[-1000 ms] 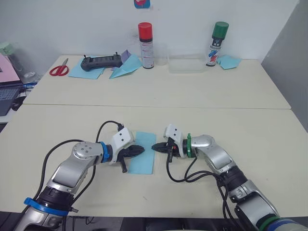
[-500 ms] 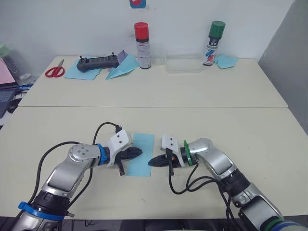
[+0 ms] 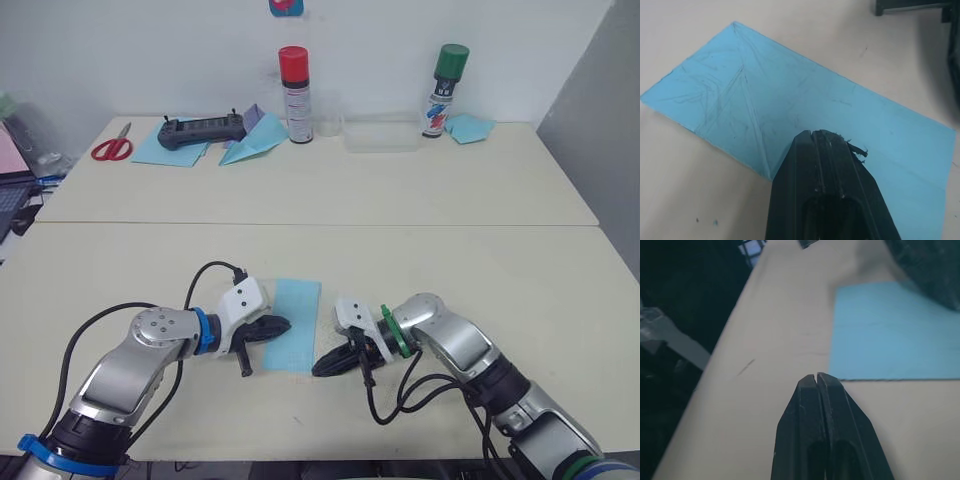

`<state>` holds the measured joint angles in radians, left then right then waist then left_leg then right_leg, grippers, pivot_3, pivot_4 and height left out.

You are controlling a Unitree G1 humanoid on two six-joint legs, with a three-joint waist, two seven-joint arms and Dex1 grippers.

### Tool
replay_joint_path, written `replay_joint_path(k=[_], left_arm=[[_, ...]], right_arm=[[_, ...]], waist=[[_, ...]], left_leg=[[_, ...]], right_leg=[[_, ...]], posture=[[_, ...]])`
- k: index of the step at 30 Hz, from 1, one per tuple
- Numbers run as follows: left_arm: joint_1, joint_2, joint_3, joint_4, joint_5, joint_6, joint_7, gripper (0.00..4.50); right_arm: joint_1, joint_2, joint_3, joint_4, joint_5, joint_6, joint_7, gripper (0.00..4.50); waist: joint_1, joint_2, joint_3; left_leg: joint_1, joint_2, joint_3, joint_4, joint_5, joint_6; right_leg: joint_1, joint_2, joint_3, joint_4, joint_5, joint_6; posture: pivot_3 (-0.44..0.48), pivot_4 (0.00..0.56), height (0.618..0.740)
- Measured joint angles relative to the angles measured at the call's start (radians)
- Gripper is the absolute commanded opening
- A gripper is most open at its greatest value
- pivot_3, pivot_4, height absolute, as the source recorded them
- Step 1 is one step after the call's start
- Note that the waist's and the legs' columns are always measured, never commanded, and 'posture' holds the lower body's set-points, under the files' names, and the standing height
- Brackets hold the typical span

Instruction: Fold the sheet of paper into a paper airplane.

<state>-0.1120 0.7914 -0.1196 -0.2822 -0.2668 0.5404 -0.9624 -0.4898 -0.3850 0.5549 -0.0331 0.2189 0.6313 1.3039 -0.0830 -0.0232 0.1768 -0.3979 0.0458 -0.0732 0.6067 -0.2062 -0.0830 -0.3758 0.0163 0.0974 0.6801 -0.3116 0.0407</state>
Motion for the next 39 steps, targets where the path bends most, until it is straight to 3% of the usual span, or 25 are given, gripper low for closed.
replay_joint_path(k=[4, 10, 13, 16, 23, 27, 32, 33, 39], left_arm=[[-0.015, -0.003, 0.000, 0.019, 0.001, -0.004, 0.004, 0.00], [-0.042, -0.014, -0.018, 0.047, 0.002, -0.012, 0.004, 0.00], [-0.053, -0.023, -0.025, 0.068, 0.003, -0.030, -0.001, 0.00], [-0.065, -0.028, -0.032, 0.090, 0.003, -0.053, -0.014, 0.00], [-0.082, -0.014, 0.034, 0.168, -0.018, -0.083, -0.033, 0.00], [-0.089, 0.031, 0.134, 0.247, -0.043, -0.091, -0.053, 0.92], [-0.096, 0.041, 0.166, 0.269, -0.044, -0.133, -0.080, 2.52], [-0.102, 0.037, 0.166, 0.280, -0.040, -0.147, -0.079, 2.69], [-0.152, 0.035, 0.085, 0.345, 0.049, -0.288, -0.103, 2.69]], right_arm=[[0.008, -0.019, -0.080, -0.003, 0.054, 0.066, -0.036, 0.02], [0.004, 0.067, -0.154, 0.017, 0.073, 0.059, -0.166, 0.02], [-0.025, 0.163, -0.182, 0.082, 0.044, 0.021, -0.297, 0.02], [-0.054, 0.186, -0.138, 0.134, -0.030, -0.059, -0.367, 0.02], [-0.054, 0.161, -0.073, 0.188, -0.099, -0.184, -0.360, 0.02], [-0.064, 0.162, -0.075, 0.211, -0.099, -0.201, -0.346, 0.00], [-0.073, 0.164, -0.076, 0.236, -0.099, -0.215, -0.340, 0.00], [-0.073, 0.165, -0.077, 0.236, -0.099, -0.216, -0.340, 0.00], [-0.073, 0.168, -0.080, 0.237, -0.099, -0.218, -0.340, 0.00]], waist=[[0.000, 0.000, 0.001], [0.000, 0.000, 0.001], [0.003, 0.000, 0.001], [0.009, 0.000, 0.001], [0.010, 0.001, 0.001], [0.008, 0.001, 0.002], [0.008, 0.001, 0.002], [0.008, 0.001, 0.002], [0.008, 0.001, 0.002]], left_leg=[[0.000, 0.000, 0.000, 0.000, 0.000, 0.000], [0.000, -0.001, 0.000, 0.001, 0.000, 0.000], [0.000, -0.001, 0.000, 0.002, 0.000, 0.000], [0.000, -0.001, 0.000, 0.002, 0.000, 0.000], [-0.001, 0.000, 0.000, 0.002, 0.000, 0.000], [-0.002, 0.000, 0.000, 0.001, 0.000, 0.000], [-0.002, 0.000, 0.000, 0.002, 0.000, 0.000], [-0.001, 0.000, 0.000, 0.002, 0.001, 0.000], [-0.002, 0.000, 0.000, 0.002, 0.001, 0.000]], right_leg=[[-0.001, 0.000, 0.000, 0.001, 0.000, 0.000], [0.000, 0.000, 0.000, 0.001, 0.002, 0.002], [0.000, 0.000, 0.000, 0.001, 0.002, 0.003], [0.000, 0.000, 0.000, 0.001, 0.003, 0.003], [-0.002, 0.001, 0.000, 0.002, 0.002, 0.002], [-0.003, 0.000, 0.000, 0.001, 0.002, 0.002], [-0.003, 0.000, 0.000, 0.002, 0.003, 0.002], [-0.003, 0.000, 0.000, 0.002, 0.003, 0.002], [-0.003, 0.000, 0.000, 0.002, 0.003, 0.002]], posture=[[0.000, 0.150, 0.740], [0.000, 0.150, 0.740], [0.000, 0.150, 0.740], [0.000, 0.150, 0.740], [0.000, 0.150, 0.740], [0.000, 0.150, 0.740], [0.000, 0.150, 0.740], [0.000, 0.150, 0.740], [0.000, 0.150, 0.740]])
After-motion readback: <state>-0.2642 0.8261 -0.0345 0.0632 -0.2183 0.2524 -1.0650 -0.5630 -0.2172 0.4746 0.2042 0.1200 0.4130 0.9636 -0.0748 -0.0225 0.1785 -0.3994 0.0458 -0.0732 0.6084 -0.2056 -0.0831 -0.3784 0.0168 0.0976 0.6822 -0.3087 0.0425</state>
